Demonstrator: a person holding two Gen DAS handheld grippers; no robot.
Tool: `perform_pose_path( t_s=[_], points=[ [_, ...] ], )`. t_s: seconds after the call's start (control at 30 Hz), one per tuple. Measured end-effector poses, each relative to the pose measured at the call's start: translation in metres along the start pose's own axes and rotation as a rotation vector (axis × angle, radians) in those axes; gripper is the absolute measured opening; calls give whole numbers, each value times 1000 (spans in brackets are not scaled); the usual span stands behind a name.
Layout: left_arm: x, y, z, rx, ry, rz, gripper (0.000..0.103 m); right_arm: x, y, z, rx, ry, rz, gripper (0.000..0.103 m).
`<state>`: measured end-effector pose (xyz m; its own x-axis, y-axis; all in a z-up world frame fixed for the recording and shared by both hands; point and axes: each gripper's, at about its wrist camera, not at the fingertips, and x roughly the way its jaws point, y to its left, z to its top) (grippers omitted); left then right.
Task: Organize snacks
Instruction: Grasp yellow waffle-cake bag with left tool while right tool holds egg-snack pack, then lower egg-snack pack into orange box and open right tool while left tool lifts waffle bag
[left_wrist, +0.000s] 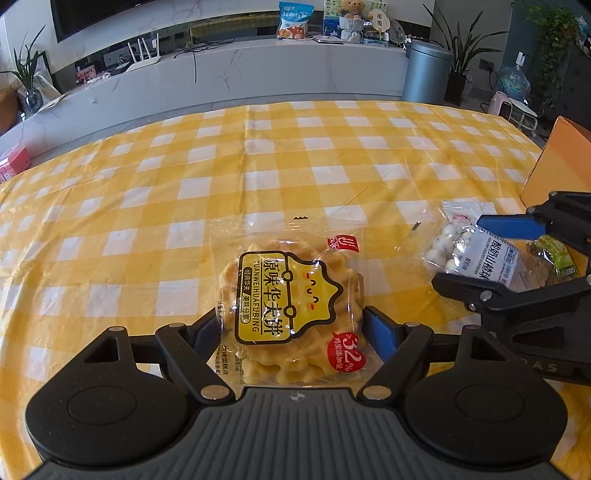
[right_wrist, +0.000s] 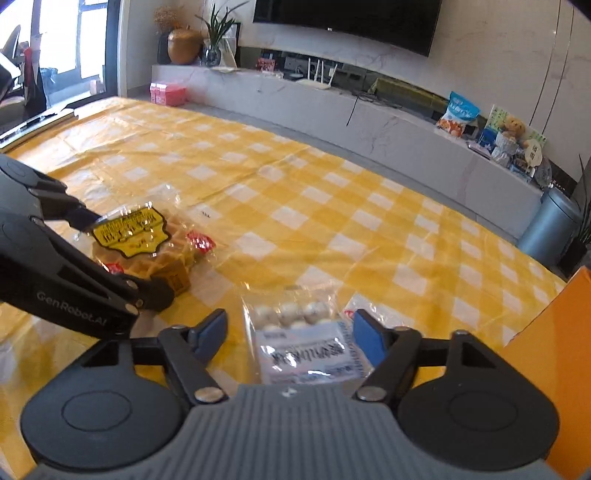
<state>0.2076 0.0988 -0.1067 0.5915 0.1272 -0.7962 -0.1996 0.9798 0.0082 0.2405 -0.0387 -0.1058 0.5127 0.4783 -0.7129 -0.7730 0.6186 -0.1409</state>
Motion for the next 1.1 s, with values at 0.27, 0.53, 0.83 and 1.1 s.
perform_pose_path(
  t_s=[0.27, 0.53, 0.83, 1.1],
  points=[
    [-1, 0, -1, -11, -1, -3, 92, 0, 11, -1, -43, 12, -47, 53],
    [-5, 11, -4, -122, -57, -19, 87, -25, 3, 8, 39, -80, -58, 54],
    [-21, 36, 2, -304, -137, -144, 86, -43, 3, 9, 64, -118, -59, 54],
    [-54, 36, 9, -320, -231, -159, 86, -70, 8, 11, 88, -179, -69, 54]
  ],
)
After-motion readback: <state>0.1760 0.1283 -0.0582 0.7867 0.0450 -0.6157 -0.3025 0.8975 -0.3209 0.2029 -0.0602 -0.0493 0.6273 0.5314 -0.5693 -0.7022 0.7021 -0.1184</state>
